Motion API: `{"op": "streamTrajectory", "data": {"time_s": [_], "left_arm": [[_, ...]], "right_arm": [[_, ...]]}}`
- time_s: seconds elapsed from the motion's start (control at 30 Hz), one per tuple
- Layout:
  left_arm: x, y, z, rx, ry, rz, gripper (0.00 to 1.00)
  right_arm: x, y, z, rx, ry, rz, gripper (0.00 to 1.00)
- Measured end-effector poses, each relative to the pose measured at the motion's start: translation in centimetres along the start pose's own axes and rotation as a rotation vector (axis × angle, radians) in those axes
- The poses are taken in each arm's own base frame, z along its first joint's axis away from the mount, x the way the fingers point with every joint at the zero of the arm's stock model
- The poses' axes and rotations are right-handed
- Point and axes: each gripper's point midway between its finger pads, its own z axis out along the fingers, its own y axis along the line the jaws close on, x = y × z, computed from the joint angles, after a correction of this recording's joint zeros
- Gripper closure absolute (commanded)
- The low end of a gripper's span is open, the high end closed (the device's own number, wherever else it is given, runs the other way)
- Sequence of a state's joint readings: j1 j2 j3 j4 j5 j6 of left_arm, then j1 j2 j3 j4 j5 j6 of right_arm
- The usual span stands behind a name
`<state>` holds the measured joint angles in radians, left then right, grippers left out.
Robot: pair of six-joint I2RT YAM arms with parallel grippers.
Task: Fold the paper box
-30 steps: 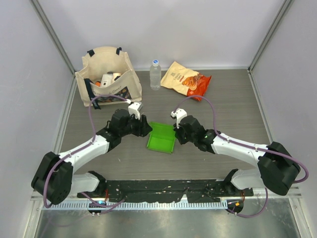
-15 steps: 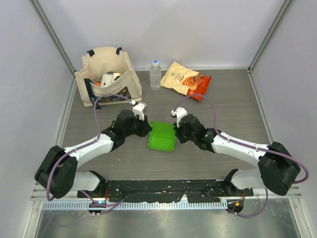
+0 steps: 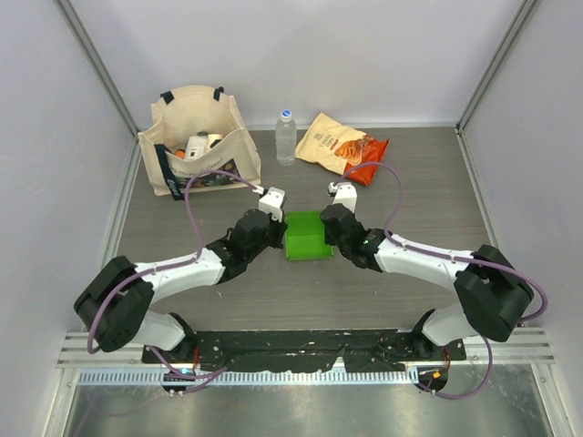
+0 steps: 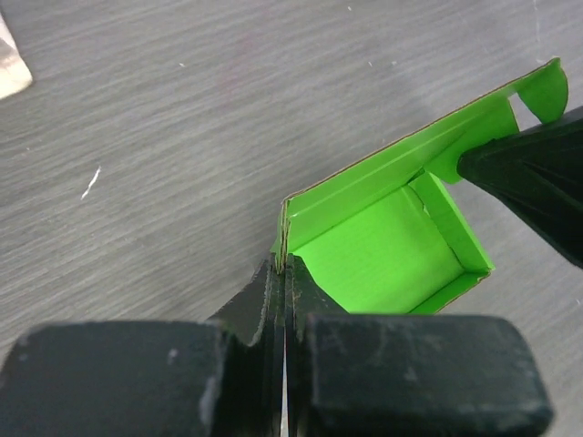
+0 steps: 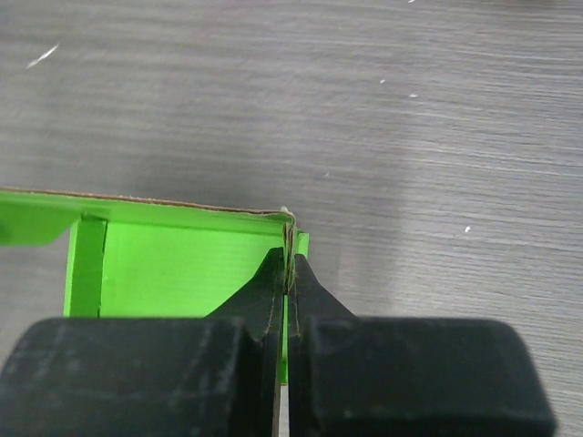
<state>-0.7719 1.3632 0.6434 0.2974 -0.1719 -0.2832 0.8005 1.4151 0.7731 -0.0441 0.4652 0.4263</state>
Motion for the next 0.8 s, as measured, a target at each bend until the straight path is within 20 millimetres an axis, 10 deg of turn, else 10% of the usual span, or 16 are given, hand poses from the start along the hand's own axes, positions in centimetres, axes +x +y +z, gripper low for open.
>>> {"op": "streamTrajectory", "data": {"time_s": [0.27, 0.8], "left_arm": [[-0.8, 0.3, 2.7, -0.138, -0.132, -0.041, 1.00], [2.0, -1.6, 1.8, -0.168, -0.213, -0.099, 1.00]], "right_arm": [[-0.5, -1.1, 1.0, 0.175, -0.137, 0.119, 0.99], [2.2, -1.8, 0.5, 0.190, -0.262, 0.193, 0.99]]}}
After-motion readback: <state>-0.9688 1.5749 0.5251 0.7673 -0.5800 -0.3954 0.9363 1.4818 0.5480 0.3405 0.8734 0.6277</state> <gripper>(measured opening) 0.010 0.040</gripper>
